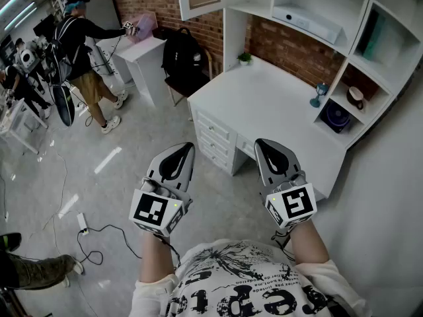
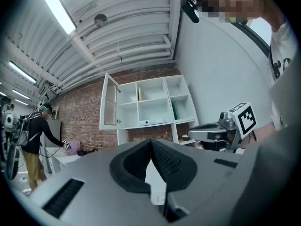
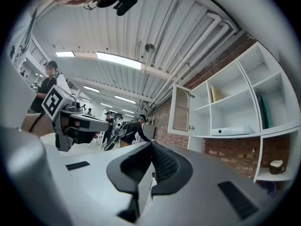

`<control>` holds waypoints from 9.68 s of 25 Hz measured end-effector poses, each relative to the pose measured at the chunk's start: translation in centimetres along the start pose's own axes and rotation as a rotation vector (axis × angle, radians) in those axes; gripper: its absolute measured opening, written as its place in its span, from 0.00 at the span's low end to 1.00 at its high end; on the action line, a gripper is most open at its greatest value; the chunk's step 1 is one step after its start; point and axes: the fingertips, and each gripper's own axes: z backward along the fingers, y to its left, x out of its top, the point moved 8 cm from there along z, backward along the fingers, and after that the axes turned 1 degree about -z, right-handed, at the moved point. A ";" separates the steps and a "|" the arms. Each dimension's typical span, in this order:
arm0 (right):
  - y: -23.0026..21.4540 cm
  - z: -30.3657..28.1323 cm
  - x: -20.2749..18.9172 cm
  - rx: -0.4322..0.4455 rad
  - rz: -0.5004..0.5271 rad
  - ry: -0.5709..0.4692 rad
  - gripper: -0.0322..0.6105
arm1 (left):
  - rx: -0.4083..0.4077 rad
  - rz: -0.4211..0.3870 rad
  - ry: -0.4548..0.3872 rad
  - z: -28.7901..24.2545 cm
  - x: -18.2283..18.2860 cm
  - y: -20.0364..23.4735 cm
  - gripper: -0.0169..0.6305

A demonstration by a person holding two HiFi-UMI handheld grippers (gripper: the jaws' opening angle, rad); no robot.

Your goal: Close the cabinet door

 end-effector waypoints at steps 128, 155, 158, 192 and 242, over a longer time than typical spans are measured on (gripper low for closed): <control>-16.9 -73.9 3.9 -0.828 0.231 -0.027 0.07 | -1.500 0.493 -0.710 -63.7 22.2 68.2 0.17; -27.0 -58.3 6.0 -0.618 0.175 -0.045 0.07 | -1.111 0.331 -0.707 -61.3 24.8 51.8 0.16; -28.6 -56.8 6.1 -0.621 0.169 -0.047 0.07 | -1.096 0.339 -0.698 -61.9 25.3 49.4 0.16; -39.0 -46.9 5.7 -0.667 0.225 -0.027 0.07 | -0.580 -0.026 -0.533 -71.0 27.9 31.8 0.16; -45.0 -43.7 1.9 -0.708 0.143 0.008 0.07 | -0.401 -0.084 -0.517 -78.3 25.3 26.8 0.18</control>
